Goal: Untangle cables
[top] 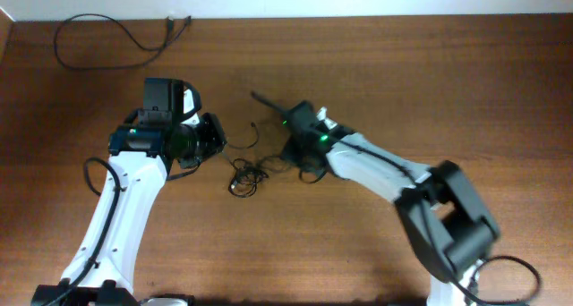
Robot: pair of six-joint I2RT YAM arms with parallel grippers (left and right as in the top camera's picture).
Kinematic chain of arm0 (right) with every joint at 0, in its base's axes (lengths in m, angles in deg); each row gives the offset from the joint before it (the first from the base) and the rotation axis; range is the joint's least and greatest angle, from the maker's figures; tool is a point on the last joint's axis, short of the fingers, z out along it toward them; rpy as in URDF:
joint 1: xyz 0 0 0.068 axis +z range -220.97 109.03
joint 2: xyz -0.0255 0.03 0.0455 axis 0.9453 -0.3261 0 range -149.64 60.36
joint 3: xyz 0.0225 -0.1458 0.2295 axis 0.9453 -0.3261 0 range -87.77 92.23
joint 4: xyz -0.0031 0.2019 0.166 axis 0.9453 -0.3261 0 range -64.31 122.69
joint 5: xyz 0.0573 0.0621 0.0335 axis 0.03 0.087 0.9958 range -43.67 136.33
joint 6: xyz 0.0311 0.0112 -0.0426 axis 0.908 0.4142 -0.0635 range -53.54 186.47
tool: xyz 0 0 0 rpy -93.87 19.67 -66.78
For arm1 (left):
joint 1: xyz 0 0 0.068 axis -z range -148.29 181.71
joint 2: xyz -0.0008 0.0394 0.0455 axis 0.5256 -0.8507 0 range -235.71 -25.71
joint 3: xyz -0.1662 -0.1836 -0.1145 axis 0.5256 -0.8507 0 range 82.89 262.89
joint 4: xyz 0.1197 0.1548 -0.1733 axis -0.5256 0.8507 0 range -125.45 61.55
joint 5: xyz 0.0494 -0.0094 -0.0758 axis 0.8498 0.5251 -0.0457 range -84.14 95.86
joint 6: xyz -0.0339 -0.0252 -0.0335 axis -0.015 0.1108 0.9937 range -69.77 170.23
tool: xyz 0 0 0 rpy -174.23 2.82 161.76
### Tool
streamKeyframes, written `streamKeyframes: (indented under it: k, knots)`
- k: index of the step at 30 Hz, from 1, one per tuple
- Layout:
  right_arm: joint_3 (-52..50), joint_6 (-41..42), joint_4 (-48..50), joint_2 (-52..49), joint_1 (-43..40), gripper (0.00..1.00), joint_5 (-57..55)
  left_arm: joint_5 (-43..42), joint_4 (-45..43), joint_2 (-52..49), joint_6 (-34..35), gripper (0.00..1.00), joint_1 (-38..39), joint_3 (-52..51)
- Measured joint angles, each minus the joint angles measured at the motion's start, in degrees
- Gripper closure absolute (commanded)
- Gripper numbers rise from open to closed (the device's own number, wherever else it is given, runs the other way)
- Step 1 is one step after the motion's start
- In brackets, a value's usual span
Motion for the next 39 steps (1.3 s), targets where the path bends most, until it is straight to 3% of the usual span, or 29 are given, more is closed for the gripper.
streamKeyframes:
  k: [2,4,9,15,21,24,27,30,34,37,39]
  knots:
    - [0.0,-5.4,-2.1,7.6,-4.1,0.96,0.2,4.3,2.2,0.0,0.0,1.00,-0.1,0.0]
    - [0.1,-12.2,-4.2,22.8,-10.5,0.96,-0.2,9.3,4.3,0.0,0.0,1.00,-1.7,0.0]
    - [0.5,-16.3,-3.0,50.5,-23.5,0.96,-0.1,15.0,8.0,0.1,1.5,1.00,-8.9,0.0]
    - [0.9,-19.0,-5.4,66.3,-39.3,0.96,-2.3,18.2,12.5,0.1,5.6,1.00,-19.0,0.0]
    - [1.1,-19.8,-17.0,64.8,-55.8,0.96,-5.2,19.3,14.0,0.2,8.9,1.00,-28.1,0.0]
    - [1.1,-19.8,-18.7,62.2,-58.4,0.96,-2.5,17.6,14.1,0.2,9.5,1.00,-29.3,0.0]
    - [1.1,-19.9,-18.6,58.6,-58.5,0.96,7.6,13.0,13.9,0.2,9.4,1.00,-29.3,0.0]
    - [1.1,-20.0,-18.5,54.2,-58.5,0.96,19.5,4.9,10.9,0.2,4.2,1.00,-28.4,0.0]
    - [1.1,-25.4,-21.0,49.1,-58.5,0.96,34.6,-9.9,5.5,0.3,-9.0,1.00,-21.8,0.0]
    - [1.1,-27.5,-26.3,46.9,-58.5,0.96,35.4,-8.6,4.4,0.3,-11.9,0.98,-15.6,0.0]
    - [1.1,-29.9,-29.1,46.1,-58.5,0.87,34.8,-4.8,4.5,0.3,-11.4,0.91,-13.9,0.0]
